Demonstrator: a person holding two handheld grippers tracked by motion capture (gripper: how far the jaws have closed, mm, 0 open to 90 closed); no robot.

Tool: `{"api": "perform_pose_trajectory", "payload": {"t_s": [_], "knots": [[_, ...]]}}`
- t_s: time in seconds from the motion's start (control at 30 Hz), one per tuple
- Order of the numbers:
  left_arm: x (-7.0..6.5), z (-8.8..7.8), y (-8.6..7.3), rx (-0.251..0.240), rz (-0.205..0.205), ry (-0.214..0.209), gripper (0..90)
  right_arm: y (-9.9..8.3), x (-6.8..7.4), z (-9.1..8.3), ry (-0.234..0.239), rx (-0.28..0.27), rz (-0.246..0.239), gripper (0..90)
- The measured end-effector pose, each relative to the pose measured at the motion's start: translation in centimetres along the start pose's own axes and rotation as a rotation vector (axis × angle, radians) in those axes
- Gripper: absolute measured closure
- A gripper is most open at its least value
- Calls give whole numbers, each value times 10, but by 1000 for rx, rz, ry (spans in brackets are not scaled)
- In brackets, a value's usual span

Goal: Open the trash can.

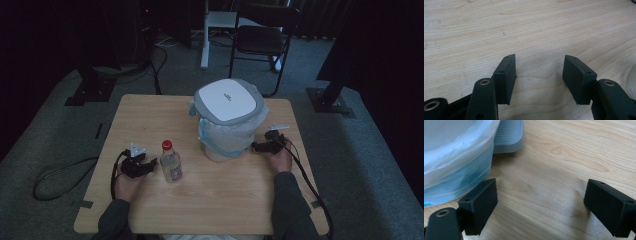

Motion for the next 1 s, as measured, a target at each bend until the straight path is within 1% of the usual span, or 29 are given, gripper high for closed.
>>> {"api": "perform_pose_trajectory", "payload": {"t_s": [0.2, 0.43, 0.53, 0.67, 0.73, 0.8, 0.87, 1.0], "knots": [[-1, 0, 0, 2, 2, 0, 435, 1, -3, 0, 3, -5, 1, 136], [-1, 1, 1, 1, 2, 0, 425, 1, -4, 0, -5, -6, 10, 145], [-1, 1, 1, 3, 2, -1, 424, 1, -5, 0, -9, -10, 13, 171], [-1, 1, 1, 3, 3, -1, 422, 2, -9, -3, -22, -13, 35, 316], [-1, 1, 1, 3, 3, -2, 422, 2, -11, -5, -24, -7, 39, 446], [-1, 1, 1, 2, 2, -1, 421, 2, -13, -7, -28, 2, 47, 529], [-1, 1, 1, 2, 1, -2, 421, 2, -16, -9, -32, 13, 50, 649], [-1, 1, 1, 2, 0, -3, 421, 1, -21, -11, -25, 21, 68, 769]]}}
Point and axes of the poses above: each handheld gripper's, and its own axes: z roughly forward along the jaws, y roughly out of its top, x roughly to its left, the point moved 6 cm from there along z, roughly forward along the jaws, and after that the axes turned 10 degrees about x, right-handed, at the moved point
